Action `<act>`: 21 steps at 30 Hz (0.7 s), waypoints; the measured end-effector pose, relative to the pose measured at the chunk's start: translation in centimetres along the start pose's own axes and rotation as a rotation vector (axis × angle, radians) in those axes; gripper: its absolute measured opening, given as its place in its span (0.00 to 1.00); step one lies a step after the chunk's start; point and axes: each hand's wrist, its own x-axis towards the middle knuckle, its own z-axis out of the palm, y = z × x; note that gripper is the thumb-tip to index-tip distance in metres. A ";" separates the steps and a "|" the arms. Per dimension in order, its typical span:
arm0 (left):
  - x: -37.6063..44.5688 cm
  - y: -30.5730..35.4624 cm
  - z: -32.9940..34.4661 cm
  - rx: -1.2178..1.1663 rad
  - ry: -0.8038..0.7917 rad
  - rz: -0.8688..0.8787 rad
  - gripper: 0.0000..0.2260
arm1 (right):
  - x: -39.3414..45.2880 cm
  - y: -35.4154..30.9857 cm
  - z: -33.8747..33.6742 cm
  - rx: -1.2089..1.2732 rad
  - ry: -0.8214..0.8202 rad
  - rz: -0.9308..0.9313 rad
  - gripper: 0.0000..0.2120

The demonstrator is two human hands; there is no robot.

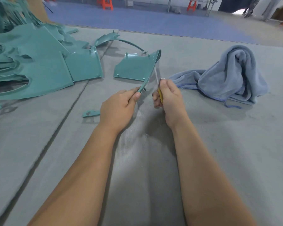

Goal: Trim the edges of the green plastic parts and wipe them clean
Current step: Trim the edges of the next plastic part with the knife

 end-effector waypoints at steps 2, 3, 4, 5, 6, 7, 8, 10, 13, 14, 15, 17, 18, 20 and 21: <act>0.0 0.0 0.0 -0.003 0.002 0.007 0.15 | 0.1 -0.2 -0.5 0.064 0.094 0.039 0.15; 0.0 0.0 0.0 -0.003 0.001 0.010 0.16 | 0.1 -0.3 -0.6 0.078 0.116 0.048 0.14; 0.0 0.0 0.0 -0.001 0.001 0.012 0.16 | 0.1 -0.3 -0.6 0.085 0.124 0.056 0.15; 0.0 0.0 0.0 0.003 0.002 0.013 0.16 | 0.1 -0.4 -0.6 0.090 0.124 0.070 0.17; 0.0 0.0 -0.1 0.009 0.003 0.013 0.16 | 0.2 -0.5 -0.5 0.090 0.122 0.097 0.19; 0.0 0.0 -0.1 0.014 0.003 0.015 0.16 | 0.2 -0.7 -0.3 0.085 0.120 0.133 0.22; -0.1 0.1 -0.1 0.019 0.003 0.017 0.16 | 0.3 -0.8 -0.2 0.074 0.115 0.167 0.25; -0.1 0.1 -0.1 0.025 0.001 0.021 0.16 | 0.4 -0.9 -0.1 0.046 0.089 0.205 0.25; 0.0 0.2 -0.1 0.032 0.002 0.016 0.16 | 0.3 -1.0 0.0 0.055 0.034 0.218 0.21; 0.0 0.2 -0.1 0.033 0.001 0.015 0.16 | 0.2 -1.0 -0.1 0.083 0.020 0.221 0.20; 0.0 0.2 -0.1 0.033 -0.001 0.014 0.17 | 0.1 -1.0 -0.1 0.114 0.005 0.223 0.19; -0.1 0.2 -0.2 0.027 -0.004 0.017 0.16 | -0.1 -1.1 -0.2 0.158 -0.035 0.224 0.17; -0.1 0.2 -0.2 0.022 -0.004 0.020 0.16 | -0.2 -1.1 -0.2 0.181 -0.067 0.223 0.16; -0.1 0.2 -0.2 0.011 -0.003 0.022 0.16 | -0.5 -1.2 -0.1 0.260 -0.137 0.209 0.11; -0.1 0.2 -0.2 0.007 -0.001 0.021 0.16 | -0.6 -1.2 -0.1 0.300 -0.162 0.197 0.09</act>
